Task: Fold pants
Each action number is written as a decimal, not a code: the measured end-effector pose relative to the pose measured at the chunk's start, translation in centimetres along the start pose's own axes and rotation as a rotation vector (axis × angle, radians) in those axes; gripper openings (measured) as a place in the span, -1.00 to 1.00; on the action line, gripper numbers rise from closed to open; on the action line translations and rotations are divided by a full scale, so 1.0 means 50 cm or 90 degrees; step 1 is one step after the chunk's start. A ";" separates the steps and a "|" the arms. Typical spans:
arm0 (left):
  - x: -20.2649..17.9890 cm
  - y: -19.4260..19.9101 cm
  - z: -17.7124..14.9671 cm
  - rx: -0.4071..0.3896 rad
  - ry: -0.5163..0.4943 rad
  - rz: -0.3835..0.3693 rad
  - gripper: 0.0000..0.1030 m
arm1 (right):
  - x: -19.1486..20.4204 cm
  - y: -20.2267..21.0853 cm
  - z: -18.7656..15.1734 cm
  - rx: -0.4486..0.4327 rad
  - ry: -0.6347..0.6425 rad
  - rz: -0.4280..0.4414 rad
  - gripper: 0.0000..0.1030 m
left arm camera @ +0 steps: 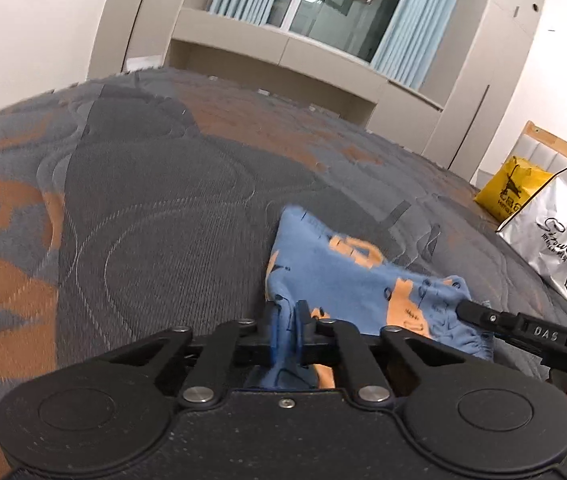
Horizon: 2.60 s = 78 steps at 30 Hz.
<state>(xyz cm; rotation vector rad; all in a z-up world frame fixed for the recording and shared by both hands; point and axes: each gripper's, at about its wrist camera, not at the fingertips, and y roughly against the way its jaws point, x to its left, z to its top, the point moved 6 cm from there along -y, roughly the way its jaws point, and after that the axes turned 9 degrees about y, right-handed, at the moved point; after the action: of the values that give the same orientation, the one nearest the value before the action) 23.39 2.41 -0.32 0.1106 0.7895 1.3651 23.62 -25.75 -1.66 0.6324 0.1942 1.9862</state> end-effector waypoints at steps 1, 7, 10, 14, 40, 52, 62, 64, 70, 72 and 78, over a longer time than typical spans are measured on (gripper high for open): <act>-0.005 0.001 0.008 -0.007 -0.008 -0.003 -0.89 | 0.007 0.001 0.005 -0.005 0.016 -0.004 -0.63; -0.035 -0.008 0.062 -0.046 -0.046 -0.013 -0.90 | 0.033 -0.005 0.065 -0.038 0.049 -0.004 -0.67; -0.045 -0.022 0.096 -0.075 -0.061 -0.010 -0.90 | 0.041 -0.017 0.102 -0.052 0.068 -0.002 -0.68; -0.042 -0.061 0.133 -0.085 -0.054 -0.001 -0.90 | 0.042 -0.054 0.154 -0.069 0.088 -0.005 -0.68; 0.013 -0.116 0.125 -0.067 -0.014 0.052 0.05 | -0.005 -0.172 0.147 -0.031 0.084 -0.089 0.45; -0.019 0.046 0.014 -0.099 -0.054 0.068 0.99 | 0.108 0.054 0.024 -0.095 0.149 -0.187 1.00; 0.001 0.156 -0.102 -0.107 -0.095 0.106 0.99 | 0.187 0.185 -0.074 -0.095 0.171 -0.187 1.00; 0.008 0.171 -0.123 -0.099 -0.082 0.104 0.99 | 0.197 0.200 -0.086 -0.092 0.176 -0.191 1.00; 0.019 0.210 -0.157 -0.099 -0.072 0.109 0.99 | 0.216 0.242 -0.114 -0.089 0.189 -0.201 1.00; 0.020 0.222 -0.161 -0.103 -0.072 0.108 0.99 | 0.224 0.253 -0.119 -0.090 0.192 -0.200 1.00; 0.017 0.242 -0.160 -0.114 -0.074 0.109 0.99 | 0.237 0.264 -0.124 -0.090 0.200 -0.192 1.00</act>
<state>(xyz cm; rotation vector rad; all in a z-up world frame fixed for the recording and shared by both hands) 8.87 3.19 -0.54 0.1179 0.5688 1.5701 5.85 -21.12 2.38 0.1834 0.3165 1.7772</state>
